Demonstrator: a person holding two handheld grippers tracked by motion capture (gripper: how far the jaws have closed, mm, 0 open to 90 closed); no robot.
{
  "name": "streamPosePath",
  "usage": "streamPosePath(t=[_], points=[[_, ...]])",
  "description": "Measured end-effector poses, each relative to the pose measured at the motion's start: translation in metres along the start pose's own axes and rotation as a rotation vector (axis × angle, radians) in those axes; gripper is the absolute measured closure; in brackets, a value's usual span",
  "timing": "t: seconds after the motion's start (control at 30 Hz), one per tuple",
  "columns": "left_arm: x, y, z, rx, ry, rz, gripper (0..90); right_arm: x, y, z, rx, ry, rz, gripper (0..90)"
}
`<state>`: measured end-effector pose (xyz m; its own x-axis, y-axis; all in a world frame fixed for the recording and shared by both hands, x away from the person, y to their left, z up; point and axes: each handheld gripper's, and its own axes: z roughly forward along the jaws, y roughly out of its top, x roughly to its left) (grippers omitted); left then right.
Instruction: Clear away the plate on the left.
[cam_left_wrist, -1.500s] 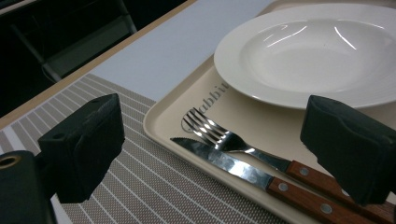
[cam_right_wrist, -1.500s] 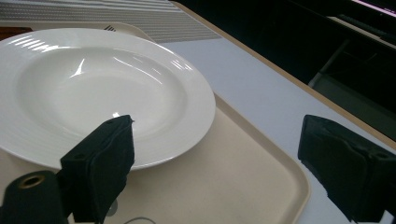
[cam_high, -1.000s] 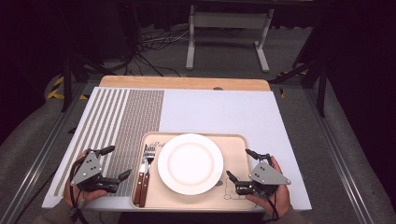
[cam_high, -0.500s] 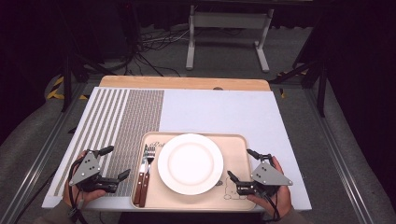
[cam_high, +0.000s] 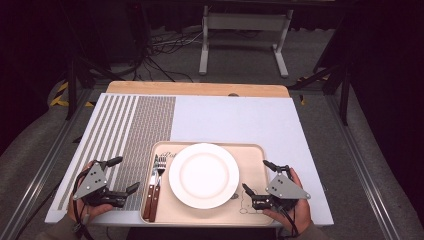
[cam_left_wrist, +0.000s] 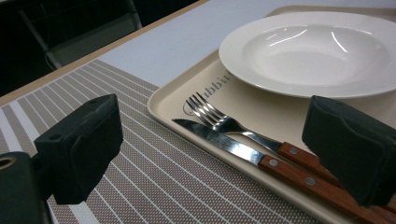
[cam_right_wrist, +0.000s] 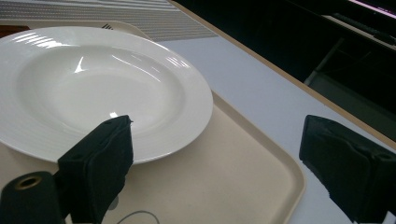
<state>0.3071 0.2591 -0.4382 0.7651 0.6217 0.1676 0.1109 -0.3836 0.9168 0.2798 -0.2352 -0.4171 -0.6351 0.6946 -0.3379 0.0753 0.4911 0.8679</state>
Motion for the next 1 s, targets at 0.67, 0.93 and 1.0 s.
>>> streamPosePath(t=[0.67, 0.93, 1.0], points=[[0.0012, 0.0011, 0.0036, 0.016, 0.010, 0.008, 6.0, -0.0022, -0.0027, 0.0005, 0.008, -0.005, -0.001, 11.2], [0.0025, 0.0000, 0.0051, 0.021, 0.012, 0.000, 6.0, -0.0071, -0.0046, 0.0003, 0.003, -0.017, 0.028, 11.2], [0.0027, 0.0001, 0.0053, 0.025, 0.016, -0.002, 6.1, -0.0079, -0.0048, 0.0003, 0.002, -0.019, 0.032, 11.3]])
